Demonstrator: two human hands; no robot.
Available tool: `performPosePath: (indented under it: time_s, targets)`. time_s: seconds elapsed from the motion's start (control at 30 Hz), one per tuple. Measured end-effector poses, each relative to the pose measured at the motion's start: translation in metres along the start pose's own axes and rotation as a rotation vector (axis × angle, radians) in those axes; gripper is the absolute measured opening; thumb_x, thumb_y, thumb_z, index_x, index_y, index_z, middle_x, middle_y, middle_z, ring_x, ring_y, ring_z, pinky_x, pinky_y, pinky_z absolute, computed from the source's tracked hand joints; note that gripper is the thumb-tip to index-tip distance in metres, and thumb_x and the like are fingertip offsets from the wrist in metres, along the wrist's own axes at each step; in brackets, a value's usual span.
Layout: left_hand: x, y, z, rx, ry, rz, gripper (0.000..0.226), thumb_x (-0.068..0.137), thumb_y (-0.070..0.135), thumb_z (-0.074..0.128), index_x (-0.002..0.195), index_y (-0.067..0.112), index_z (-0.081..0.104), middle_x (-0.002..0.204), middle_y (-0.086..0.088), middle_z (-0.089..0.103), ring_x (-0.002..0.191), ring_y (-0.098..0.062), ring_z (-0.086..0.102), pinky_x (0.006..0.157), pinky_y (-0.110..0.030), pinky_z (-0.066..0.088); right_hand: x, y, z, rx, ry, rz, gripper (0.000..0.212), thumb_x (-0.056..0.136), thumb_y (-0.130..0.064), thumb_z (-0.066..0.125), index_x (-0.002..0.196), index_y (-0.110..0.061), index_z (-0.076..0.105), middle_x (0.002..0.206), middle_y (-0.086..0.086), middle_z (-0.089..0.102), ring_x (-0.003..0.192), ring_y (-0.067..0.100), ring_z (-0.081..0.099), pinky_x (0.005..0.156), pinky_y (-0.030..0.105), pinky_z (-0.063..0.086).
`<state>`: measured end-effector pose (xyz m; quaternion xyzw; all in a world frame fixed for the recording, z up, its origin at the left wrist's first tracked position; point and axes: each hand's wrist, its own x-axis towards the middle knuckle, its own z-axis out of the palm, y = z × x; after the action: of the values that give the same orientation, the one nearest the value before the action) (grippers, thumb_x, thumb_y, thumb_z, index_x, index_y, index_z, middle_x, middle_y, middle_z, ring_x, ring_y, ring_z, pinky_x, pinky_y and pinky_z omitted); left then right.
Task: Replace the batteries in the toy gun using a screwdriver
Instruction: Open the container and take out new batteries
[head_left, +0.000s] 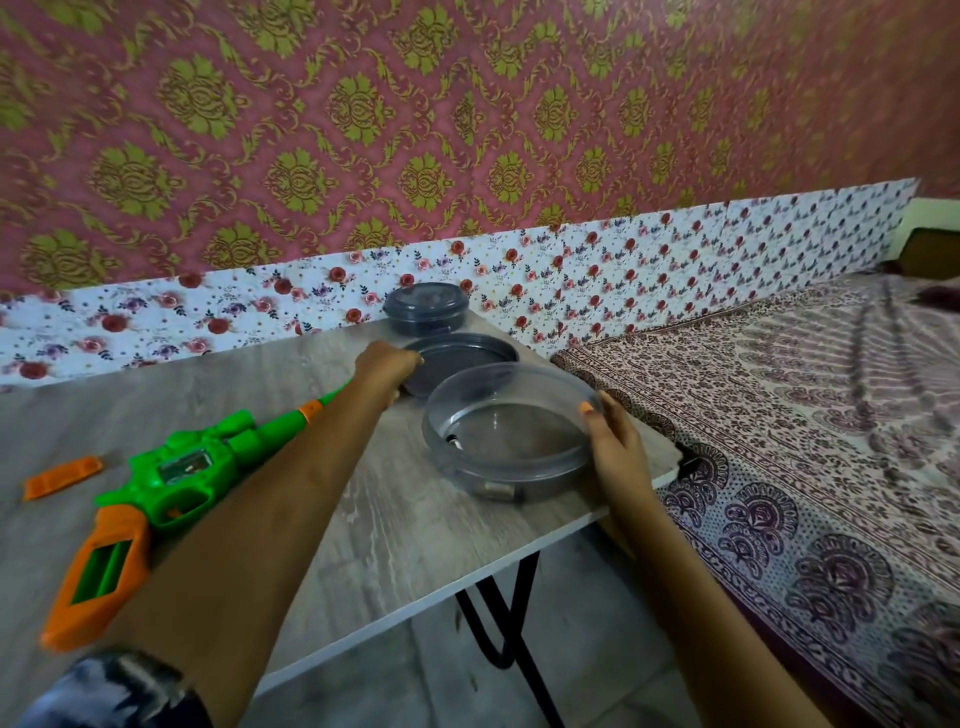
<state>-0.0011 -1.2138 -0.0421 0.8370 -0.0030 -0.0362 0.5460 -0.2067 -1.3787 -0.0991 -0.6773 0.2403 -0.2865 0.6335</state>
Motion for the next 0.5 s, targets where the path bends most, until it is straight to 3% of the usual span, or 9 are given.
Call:
performPosePath:
  time_s: [0.07,0.17,0.23,0.3,0.4,0.5]
  targets:
    - [-0.018,0.015,-0.008,0.282,-0.047,0.252,0.028,0.079,0.012,0.071,0.105,0.005,0.066,0.111,-0.014,0.066,0.1,-0.029,0.063,0.09,-0.04,0.053,-0.004,-0.005,-0.003,-0.002,0.03,-0.046,0.048,0.09,-0.034,0.054,0.134,-0.018,0.044,0.142,0.002,0.043,0.128,0.019,0.041,0.107,0.037,0.034]
    - [-0.061,0.046,-0.017,0.723,-0.357,0.52,0.027,0.082,0.013,0.07,0.108,0.009,0.067,0.108,-0.006,0.066,0.093,-0.018,0.059,0.082,-0.028,0.046,-0.01,-0.021,-0.006,-0.27,0.157,-0.353,0.035,0.087,-0.022,0.061,0.12,-0.012,0.055,0.124,0.008,0.054,0.111,0.018,0.049,0.09,0.031,0.041]
    - [-0.078,0.06,-0.01,0.946,-0.58,0.479,0.03,0.081,0.014,0.072,0.11,0.01,0.065,0.107,-0.007,0.066,0.081,-0.014,0.06,0.075,-0.025,0.047,-0.012,-0.04,-0.001,-0.417,0.037,-0.486,0.023,0.084,-0.014,0.063,0.107,-0.01,0.062,0.109,0.007,0.062,0.098,0.016,0.056,0.086,0.03,0.047]
    - [-0.089,0.064,0.004,1.154,-0.657,0.42,0.038,0.079,0.015,0.074,0.115,0.013,0.062,0.102,-0.006,0.063,0.078,-0.015,0.061,0.074,-0.025,0.051,-0.013,-0.062,0.01,-0.672,-0.229,-0.482,0.018,0.083,-0.015,0.065,0.101,-0.011,0.065,0.101,0.004,0.066,0.089,0.013,0.058,0.081,0.023,0.046]
    - [-0.098,0.057,0.021,1.339,-0.647,0.392,0.046,0.083,0.016,0.069,0.127,0.012,0.055,0.099,-0.006,0.062,0.086,-0.019,0.061,0.08,-0.03,0.05,-0.016,-0.082,0.028,-1.108,-0.551,-0.327,0.018,0.085,-0.028,0.063,0.097,-0.015,0.064,0.085,-0.003,0.059,0.077,0.011,0.052,0.067,0.019,0.036]
    - [-0.089,0.041,0.031,1.3,-0.667,0.289,0.044,0.095,0.014,0.052,0.138,0.008,0.044,0.13,-0.009,0.055,0.113,-0.024,0.056,0.092,-0.032,0.046,-0.009,-0.082,0.039,-1.194,-0.635,-0.212,0.022,0.088,-0.028,0.058,0.102,-0.012,0.063,0.09,0.0,0.058,0.08,0.014,0.05,0.071,0.022,0.035]
